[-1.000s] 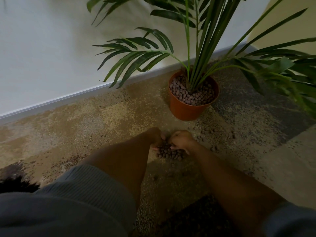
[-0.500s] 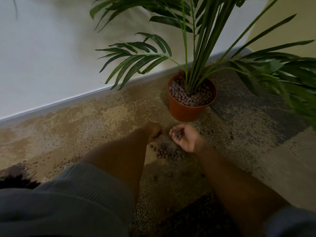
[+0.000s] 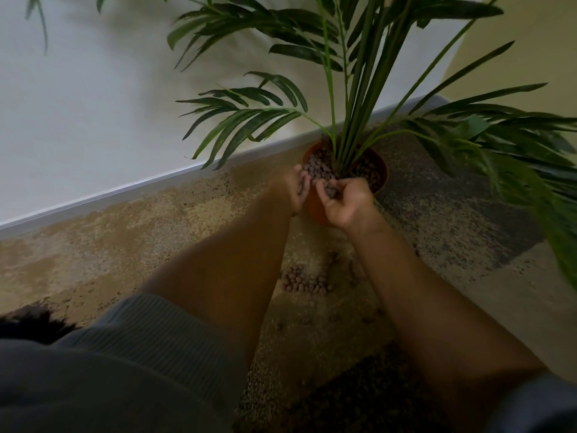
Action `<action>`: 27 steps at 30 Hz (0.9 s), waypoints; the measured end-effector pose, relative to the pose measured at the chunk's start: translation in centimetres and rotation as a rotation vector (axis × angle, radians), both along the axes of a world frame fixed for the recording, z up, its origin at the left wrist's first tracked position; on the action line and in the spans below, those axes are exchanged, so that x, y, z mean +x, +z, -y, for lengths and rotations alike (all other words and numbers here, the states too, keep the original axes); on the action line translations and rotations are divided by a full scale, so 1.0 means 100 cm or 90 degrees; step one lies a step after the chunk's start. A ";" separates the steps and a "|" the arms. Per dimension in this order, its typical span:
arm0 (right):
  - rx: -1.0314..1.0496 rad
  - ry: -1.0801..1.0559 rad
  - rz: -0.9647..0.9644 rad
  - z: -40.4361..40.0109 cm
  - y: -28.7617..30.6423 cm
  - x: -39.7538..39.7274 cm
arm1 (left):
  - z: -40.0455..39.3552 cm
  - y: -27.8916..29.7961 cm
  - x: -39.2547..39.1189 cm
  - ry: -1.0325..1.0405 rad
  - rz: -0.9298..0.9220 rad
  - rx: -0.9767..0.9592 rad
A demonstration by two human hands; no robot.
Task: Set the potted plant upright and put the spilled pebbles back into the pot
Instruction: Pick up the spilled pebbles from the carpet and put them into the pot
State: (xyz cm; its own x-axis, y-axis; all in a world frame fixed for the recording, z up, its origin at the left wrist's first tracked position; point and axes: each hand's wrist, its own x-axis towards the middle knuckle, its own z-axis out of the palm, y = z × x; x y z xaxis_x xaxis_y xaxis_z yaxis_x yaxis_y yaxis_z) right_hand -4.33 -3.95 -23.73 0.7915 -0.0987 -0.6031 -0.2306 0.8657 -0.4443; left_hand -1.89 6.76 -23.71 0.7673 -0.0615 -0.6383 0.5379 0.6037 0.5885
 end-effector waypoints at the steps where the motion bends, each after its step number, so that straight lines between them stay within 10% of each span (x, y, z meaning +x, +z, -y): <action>1: 0.001 -0.026 -0.004 0.005 0.004 0.003 | 0.004 0.006 0.001 -0.001 0.017 -0.017; 16: 0.007 0.003 0.052 0.032 0.015 0.002 | 0.036 0.038 -0.008 -0.088 0.096 -0.099; 27: -0.301 0.304 -0.068 0.047 -0.035 -0.028 | 0.000 -0.058 -0.016 -0.127 -0.074 0.288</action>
State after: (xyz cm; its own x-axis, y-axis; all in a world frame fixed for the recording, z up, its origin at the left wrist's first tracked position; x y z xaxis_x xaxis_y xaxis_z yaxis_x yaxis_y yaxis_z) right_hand -7.13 -8.61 -27.25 0.7525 -0.0254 -0.6581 -0.6029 0.3757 -0.7038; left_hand -3.47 6.79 -29.47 0.6906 0.1026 -0.7159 0.6946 0.1817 0.6961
